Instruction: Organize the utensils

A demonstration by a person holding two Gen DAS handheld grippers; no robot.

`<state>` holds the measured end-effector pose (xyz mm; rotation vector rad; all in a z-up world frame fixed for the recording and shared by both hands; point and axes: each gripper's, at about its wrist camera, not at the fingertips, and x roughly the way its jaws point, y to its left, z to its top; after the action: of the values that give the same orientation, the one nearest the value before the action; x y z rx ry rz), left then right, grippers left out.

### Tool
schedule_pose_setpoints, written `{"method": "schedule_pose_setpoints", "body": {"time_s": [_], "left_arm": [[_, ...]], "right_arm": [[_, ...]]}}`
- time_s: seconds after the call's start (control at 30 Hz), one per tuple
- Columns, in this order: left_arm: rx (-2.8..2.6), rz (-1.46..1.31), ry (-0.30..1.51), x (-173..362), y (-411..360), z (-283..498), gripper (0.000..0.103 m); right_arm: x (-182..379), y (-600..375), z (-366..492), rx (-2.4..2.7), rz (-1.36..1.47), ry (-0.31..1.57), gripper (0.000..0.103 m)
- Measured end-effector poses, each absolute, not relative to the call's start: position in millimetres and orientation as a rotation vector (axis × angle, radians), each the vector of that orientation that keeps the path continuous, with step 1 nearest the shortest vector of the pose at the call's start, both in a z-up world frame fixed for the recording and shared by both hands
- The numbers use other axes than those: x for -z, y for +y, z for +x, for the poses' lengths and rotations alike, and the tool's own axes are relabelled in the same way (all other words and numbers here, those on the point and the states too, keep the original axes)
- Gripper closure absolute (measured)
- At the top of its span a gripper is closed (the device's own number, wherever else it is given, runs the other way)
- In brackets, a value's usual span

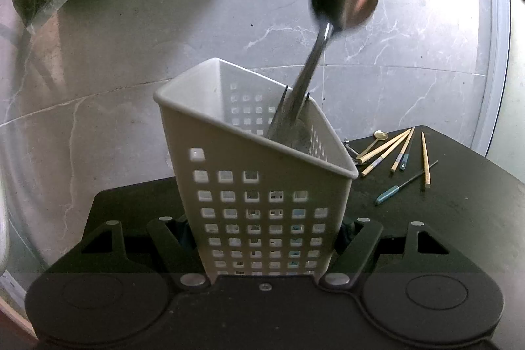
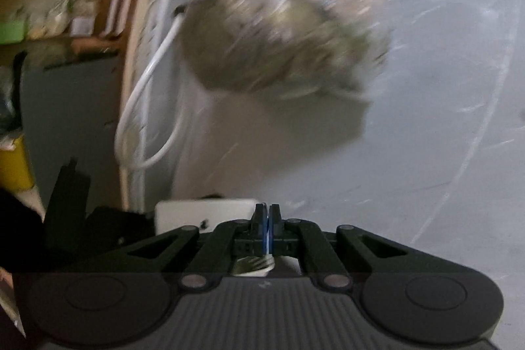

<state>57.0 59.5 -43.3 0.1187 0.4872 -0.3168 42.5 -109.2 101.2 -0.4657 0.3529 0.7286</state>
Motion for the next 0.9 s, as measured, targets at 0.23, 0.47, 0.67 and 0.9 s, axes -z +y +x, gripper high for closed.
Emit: {"method": "schedule_pose_setpoints", "body": {"time_s": [0.23,0.47,0.67,0.9], "left_arm": [[0.305,0.114,0.488,44.1,55.7,58.6,0.027],[0.303,0.111,0.493,44.2,56.3,60.7,0.027],[0.302,0.110,0.501,43.2,56.4,62.0,0.027],[0.291,0.104,0.522,40.4,53.7,66.2,0.027]], "right_arm": [[-76.1,-104.2,41.9,-0.758,-0.451,0.418,0.093],[-69.3,-146.3,53.1,-0.696,-0.187,0.449,0.040],[-42.5,-212.8,79.2,-0.499,-0.009,0.533,0.016],[16.3,-291.7,149.9,-0.347,0.093,0.610,0.005]]}}
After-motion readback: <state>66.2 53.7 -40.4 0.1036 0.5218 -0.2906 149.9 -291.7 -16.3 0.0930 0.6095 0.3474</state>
